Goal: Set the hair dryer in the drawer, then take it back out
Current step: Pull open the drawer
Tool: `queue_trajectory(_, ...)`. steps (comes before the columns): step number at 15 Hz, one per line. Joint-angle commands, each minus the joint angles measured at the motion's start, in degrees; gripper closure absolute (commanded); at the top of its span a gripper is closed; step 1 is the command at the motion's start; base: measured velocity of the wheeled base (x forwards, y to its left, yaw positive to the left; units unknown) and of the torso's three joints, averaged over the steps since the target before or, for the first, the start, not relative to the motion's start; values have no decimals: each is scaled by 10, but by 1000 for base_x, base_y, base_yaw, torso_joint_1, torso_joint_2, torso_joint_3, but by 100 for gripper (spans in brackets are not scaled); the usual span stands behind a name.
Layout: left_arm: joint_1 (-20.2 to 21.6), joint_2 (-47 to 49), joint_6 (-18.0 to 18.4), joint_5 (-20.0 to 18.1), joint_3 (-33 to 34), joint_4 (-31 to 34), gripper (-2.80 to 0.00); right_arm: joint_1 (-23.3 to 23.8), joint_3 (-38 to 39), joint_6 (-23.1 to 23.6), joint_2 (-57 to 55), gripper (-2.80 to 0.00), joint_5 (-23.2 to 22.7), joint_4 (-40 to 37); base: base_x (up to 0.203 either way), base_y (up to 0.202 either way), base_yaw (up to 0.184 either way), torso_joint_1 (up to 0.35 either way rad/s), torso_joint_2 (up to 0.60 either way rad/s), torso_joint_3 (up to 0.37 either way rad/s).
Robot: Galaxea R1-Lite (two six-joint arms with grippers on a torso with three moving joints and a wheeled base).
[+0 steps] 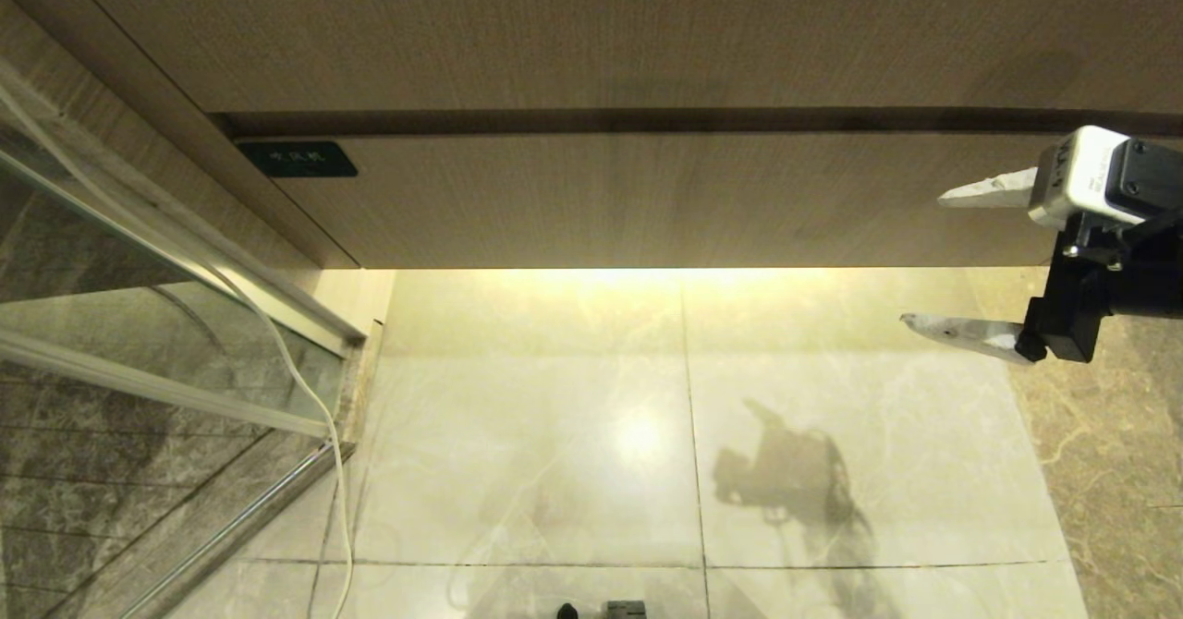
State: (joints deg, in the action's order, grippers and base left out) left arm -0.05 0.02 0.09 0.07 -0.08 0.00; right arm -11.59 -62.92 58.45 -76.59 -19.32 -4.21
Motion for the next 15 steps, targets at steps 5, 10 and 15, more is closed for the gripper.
queue_trajectory(5,0,0,0,0,1,0,0,1,-29,37,-53,-280,-3,6,0,0,0,0,0,0)
queue_trajectory(10,0,0,0,0,0,0,0,14,-30,99,-107,-280,-10,147,0,0,0,0,0,0)
queue_trajectory(15,0,0,0,0,0,0,0,25,-49,123,-156,-280,-18,193,0,0,0,0,0,0)
